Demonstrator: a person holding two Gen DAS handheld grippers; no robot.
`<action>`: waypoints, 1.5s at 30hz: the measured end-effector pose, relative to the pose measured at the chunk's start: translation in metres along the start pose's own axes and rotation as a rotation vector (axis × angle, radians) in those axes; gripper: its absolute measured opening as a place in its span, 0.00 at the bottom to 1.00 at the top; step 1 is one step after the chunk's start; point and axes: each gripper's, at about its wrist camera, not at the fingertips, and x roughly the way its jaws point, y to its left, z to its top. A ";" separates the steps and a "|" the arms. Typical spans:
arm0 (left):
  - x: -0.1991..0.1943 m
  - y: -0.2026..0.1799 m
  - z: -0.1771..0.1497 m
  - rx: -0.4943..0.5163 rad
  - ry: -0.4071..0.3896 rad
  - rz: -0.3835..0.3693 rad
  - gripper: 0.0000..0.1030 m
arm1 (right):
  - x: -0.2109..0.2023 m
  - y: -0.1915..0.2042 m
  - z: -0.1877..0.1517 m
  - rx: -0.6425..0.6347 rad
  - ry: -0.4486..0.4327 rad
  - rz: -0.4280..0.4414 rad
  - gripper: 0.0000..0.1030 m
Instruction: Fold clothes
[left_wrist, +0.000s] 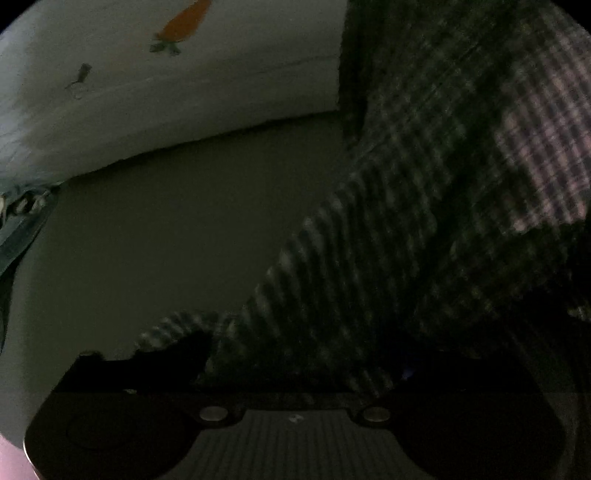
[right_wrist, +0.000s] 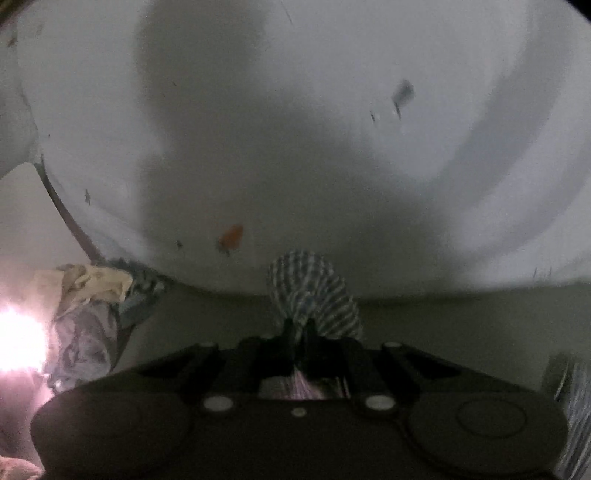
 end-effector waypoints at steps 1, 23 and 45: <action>-0.001 0.002 0.006 0.002 -0.017 0.021 0.60 | 0.000 0.002 0.011 -0.005 -0.036 -0.001 0.04; 0.025 0.096 0.058 -0.255 -0.058 0.102 0.33 | 0.040 -0.053 0.005 0.080 -0.031 -0.172 0.70; -0.088 0.004 -0.063 -0.302 0.053 0.032 0.07 | -0.048 -0.214 -0.129 0.390 -0.003 -0.650 0.00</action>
